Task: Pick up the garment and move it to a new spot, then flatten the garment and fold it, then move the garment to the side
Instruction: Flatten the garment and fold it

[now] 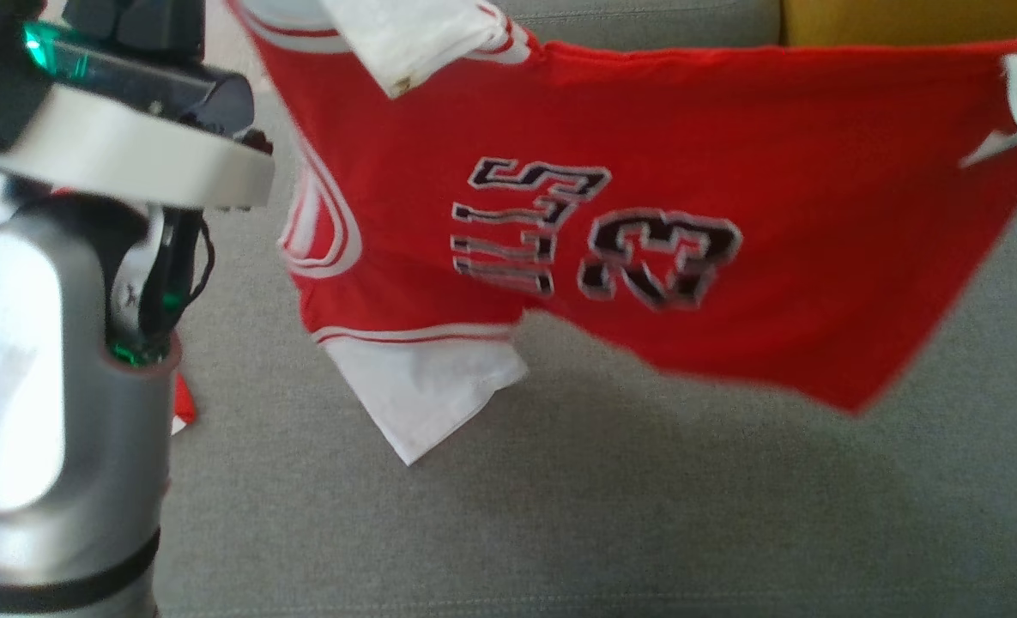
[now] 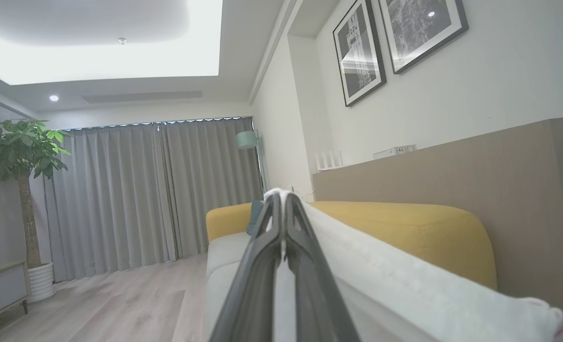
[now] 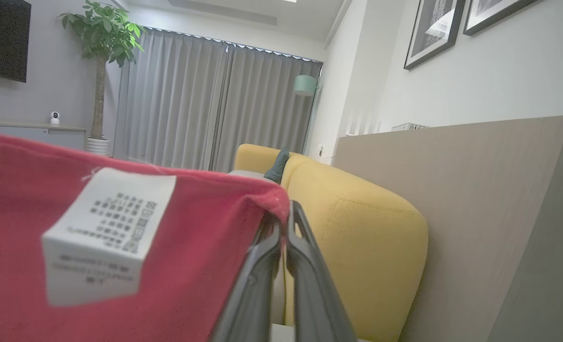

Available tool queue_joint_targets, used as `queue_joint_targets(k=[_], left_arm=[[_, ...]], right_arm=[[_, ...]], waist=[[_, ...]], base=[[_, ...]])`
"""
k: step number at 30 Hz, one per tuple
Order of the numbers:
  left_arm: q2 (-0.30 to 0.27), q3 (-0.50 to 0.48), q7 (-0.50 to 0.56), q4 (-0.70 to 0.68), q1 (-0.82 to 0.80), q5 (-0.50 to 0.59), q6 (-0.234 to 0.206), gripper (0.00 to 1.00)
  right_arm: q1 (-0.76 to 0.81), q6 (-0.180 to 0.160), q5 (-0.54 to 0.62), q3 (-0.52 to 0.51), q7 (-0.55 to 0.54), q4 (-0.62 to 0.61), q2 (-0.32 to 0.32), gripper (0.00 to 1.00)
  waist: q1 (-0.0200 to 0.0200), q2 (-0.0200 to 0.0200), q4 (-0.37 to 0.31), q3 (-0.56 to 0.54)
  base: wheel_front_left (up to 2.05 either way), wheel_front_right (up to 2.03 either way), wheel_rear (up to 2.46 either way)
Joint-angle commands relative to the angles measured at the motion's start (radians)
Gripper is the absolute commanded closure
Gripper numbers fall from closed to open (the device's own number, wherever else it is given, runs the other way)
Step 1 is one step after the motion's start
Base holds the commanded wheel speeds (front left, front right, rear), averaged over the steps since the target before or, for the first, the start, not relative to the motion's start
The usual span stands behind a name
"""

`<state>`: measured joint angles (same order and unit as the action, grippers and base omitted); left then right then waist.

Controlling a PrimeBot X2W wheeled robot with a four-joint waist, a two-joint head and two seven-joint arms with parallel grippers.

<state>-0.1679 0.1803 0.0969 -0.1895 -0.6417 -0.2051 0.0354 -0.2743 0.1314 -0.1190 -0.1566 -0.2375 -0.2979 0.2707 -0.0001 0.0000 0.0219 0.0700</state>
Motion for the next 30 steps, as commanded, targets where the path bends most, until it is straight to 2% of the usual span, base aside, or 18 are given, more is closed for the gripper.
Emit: queue_joint_targets(k=[1, 6, 11, 16, 22, 27, 30], left_arm=[[-0.026, -0.034, 0.011, -0.006, -0.056, -0.007, 0.002, 1.00], [-0.013, -0.018, 0.004, 0.092, -0.114, -0.027, 0.017, 1.00], [0.000, 0.001, -0.043, 0.266, -0.238, -0.032, 0.038, 1.00], [0.008, 0.010, -0.173, 0.507, -0.417, -0.020, 0.056, 1.00], [0.000, 0.008, -0.316, 0.792, -0.640, 0.012, 0.056, 1.00], [0.002, 0.002, -0.354, 0.934, -0.765, 0.028, 0.048, 1.00], [0.017, -0.008, -0.357, 1.023, -0.794, 0.014, 0.046, 1.00]], right_arm=[[-0.035, -0.001, -0.015, 0.009, -0.011, -0.033, 0.021, 1.00], [-0.077, -0.001, -0.039, 0.023, -0.022, 0.000, 0.016, 1.00], [-0.212, -0.001, -0.064, 0.052, -0.001, 0.116, 0.017, 1.00], [-0.404, -0.001, -0.071, 0.100, 0.053, 0.301, 0.007, 1.00], [-0.653, -0.001, -0.047, 0.173, 0.179, 0.536, -0.009, 1.00], [-0.817, -0.001, -0.026, 0.227, 0.300, 0.746, -0.025, 1.00], [-0.888, -0.001, -0.016, 0.259, 0.335, 0.878, -0.046, 1.00]], waist=[[0.0001, 0.0000, 0.000, 0.001], [0.0001, 0.0000, -0.002, 0.023], [0.0001, 0.0000, -0.008, 0.067], [0.0001, 0.0000, -0.017, 0.102], [0.0001, 0.0000, -0.037, 0.135], [0.0001, 0.0000, -0.039, 0.178], [0.0001, 0.0000, -0.034, 0.222]], base=[[0.00, 0.00, 0.00], [0.00, 0.00, 0.00], [0.00, 0.00, 0.00], [0.00, 0.00, 0.00], [0.00, 0.00, 0.00], [0.00, 0.00, 0.00], [0.00, 0.00, 0.00]])
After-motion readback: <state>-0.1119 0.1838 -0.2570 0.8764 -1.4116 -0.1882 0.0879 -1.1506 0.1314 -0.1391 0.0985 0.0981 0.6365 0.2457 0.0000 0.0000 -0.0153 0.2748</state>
